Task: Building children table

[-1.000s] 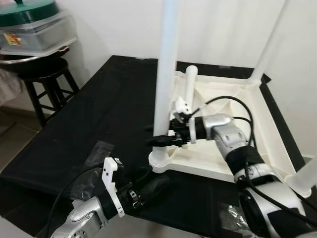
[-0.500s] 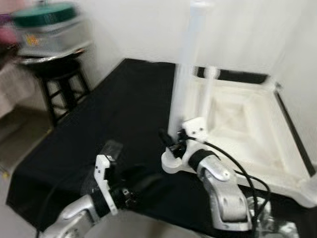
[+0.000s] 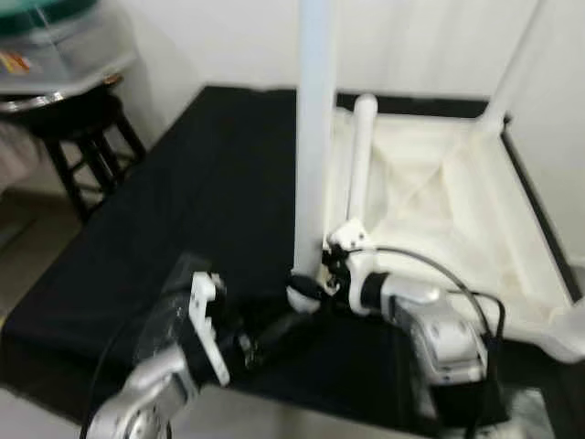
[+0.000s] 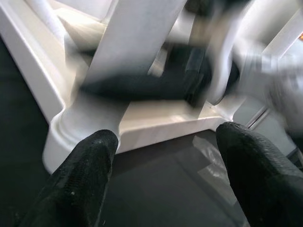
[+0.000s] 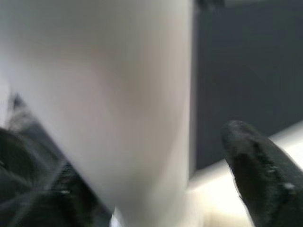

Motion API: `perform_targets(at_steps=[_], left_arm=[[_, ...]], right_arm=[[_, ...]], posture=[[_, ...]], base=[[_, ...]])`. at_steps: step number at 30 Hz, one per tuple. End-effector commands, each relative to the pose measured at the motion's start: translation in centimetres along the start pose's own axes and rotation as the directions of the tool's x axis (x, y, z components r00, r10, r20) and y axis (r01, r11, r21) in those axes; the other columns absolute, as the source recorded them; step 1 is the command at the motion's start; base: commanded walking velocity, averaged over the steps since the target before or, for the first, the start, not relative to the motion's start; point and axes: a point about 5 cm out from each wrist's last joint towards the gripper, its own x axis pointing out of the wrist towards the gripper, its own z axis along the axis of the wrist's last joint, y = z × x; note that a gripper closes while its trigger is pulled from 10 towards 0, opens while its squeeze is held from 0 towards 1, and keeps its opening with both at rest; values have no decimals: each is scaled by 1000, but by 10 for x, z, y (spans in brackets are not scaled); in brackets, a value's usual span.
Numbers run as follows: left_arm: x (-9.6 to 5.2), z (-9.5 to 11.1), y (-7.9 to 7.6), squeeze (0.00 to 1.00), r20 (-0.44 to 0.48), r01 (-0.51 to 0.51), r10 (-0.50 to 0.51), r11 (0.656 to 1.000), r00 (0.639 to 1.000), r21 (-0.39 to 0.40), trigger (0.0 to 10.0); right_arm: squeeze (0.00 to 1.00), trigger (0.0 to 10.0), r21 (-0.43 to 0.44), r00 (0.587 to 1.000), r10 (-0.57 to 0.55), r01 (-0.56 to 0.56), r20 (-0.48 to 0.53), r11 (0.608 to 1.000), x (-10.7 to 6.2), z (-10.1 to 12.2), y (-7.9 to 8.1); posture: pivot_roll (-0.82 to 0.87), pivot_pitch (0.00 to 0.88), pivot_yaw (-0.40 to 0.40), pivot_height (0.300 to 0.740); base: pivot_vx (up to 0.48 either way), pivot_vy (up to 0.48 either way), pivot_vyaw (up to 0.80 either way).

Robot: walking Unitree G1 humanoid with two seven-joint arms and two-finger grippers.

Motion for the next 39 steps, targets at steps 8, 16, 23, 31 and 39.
perform_targets(at_steps=[8,16,23,31,39], left_arm=[[-3,-10,-1,0,-17,-27,27,1000,999,-9,10000],[-4,-13,-4,0,-18,-29,29,1000,999,-8,10000],[-5,-14,-6,0,-18,-29,28,1000,999,-8,10000],[-4,-14,-8,0,-15,-27,27,1000,1000,-7,10000],[-6,-10,-5,0,-5,-31,31,1000,1000,-4,10000]], right_arm=[[0,10000,-78,964,268,-267,-2,961,10,6,-18],[0,1843,-32,922,386,-386,-30,922,23,10,-29],[0,0,10,897,440,-440,-44,898,19,4,-36],[0,0,0,933,356,-356,-43,934,1,-9,-49],[0,0,210,823,-518,563,-233,799,-12,-81,-11]], posture=[[26,100,-30,740],[42,101,-41,740],[47,112,-44,740],[39,121,-48,740],[0,132,-33,740]], base=[[0,0,0],[0,0,0],[0,0,0],[0,0,0],[0,0,0]])
